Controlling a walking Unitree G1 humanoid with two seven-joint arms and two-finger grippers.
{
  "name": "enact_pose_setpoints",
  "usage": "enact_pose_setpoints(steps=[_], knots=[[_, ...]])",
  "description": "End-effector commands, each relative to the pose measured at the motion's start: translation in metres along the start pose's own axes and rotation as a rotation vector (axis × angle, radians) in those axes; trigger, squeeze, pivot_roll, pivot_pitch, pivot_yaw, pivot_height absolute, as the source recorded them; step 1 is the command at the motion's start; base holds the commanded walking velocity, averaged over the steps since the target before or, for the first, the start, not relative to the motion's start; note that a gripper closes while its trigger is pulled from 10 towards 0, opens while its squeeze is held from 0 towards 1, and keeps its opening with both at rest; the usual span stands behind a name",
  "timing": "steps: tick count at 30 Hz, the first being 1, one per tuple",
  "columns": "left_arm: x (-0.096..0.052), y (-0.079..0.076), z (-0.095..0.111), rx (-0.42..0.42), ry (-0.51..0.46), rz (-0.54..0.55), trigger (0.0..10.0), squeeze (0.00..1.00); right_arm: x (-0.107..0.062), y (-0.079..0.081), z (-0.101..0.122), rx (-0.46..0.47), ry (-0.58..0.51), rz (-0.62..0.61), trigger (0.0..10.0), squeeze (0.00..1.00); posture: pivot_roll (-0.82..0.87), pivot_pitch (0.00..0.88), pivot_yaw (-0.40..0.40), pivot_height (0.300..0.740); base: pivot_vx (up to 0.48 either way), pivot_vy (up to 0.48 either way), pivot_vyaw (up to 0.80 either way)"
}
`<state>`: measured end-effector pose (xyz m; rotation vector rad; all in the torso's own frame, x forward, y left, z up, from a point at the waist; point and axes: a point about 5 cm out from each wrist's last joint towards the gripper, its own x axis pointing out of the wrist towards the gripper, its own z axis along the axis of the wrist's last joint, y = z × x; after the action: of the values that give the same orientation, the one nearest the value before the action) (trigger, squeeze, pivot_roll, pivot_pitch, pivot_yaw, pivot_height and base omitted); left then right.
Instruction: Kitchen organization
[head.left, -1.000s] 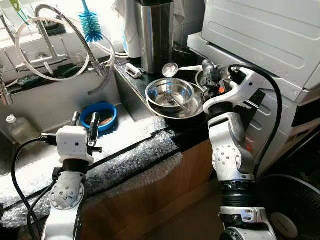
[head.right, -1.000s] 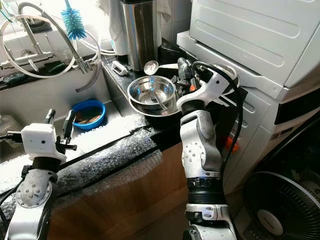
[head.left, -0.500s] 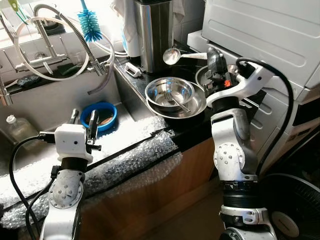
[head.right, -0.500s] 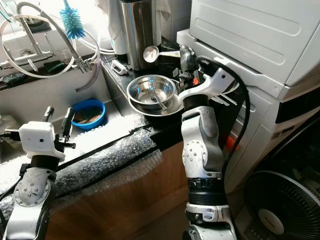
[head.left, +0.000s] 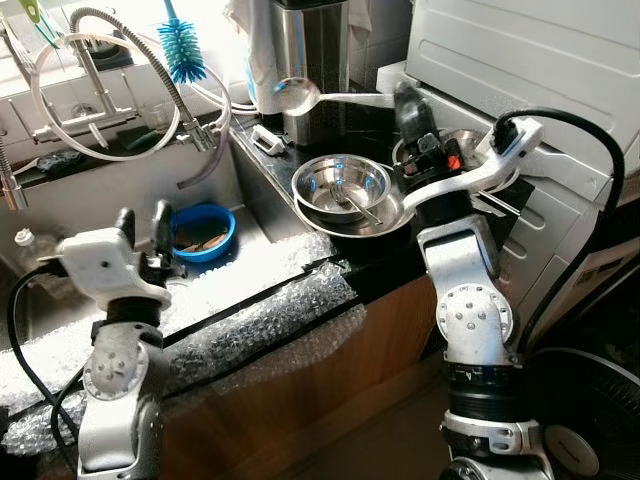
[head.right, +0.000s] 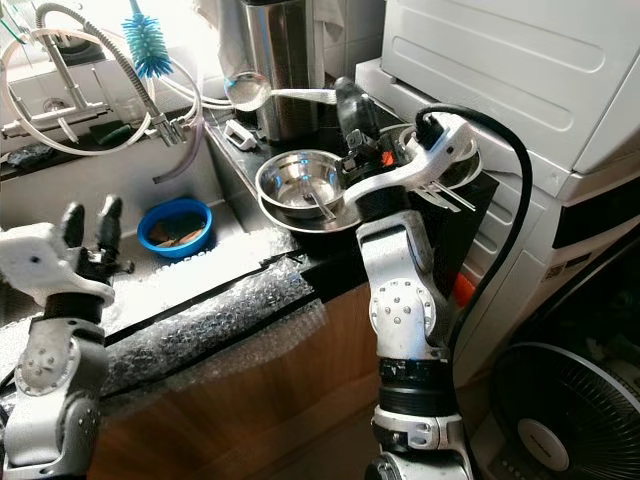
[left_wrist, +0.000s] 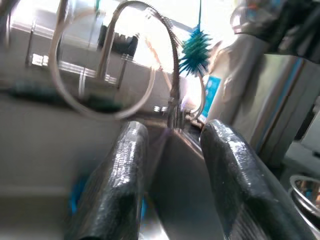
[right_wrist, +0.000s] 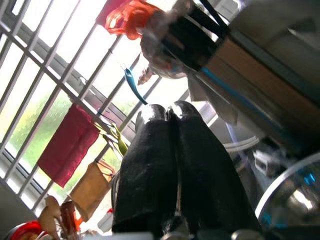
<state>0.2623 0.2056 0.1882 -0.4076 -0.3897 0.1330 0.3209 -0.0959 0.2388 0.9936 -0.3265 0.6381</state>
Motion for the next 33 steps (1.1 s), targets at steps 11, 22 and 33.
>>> enact_pose_setpoints(steps=[11, 22, 33], knots=[[-0.018, -0.021, -0.001, -0.551, 0.132, -0.211, 10.0, 0.0, -0.018, 0.005, -0.02, 0.324, 0.081, 0.089, 10.0, 0.0, -0.1, 0.0, 0.06, 0.74, 0.0, 0.0, 0.0], [-0.023, -0.045, 0.0, -0.683, 0.182, -0.325, 10.0, 0.0, -0.026, 0.01, -0.04, 0.299, 0.228, 0.088, 10.0, 0.0, -0.1, 0.005, 0.065, 0.74, 0.0, 0.0, 0.0], [-0.021, -0.041, 0.003, -0.695, 0.16, -0.308, 10.0, 0.0, -0.029, 0.006, -0.04, 0.25, 0.243, 0.057, 10.0, 0.0, -0.1, 0.0, 0.065, 0.74, 0.0, 0.0, 0.0]])
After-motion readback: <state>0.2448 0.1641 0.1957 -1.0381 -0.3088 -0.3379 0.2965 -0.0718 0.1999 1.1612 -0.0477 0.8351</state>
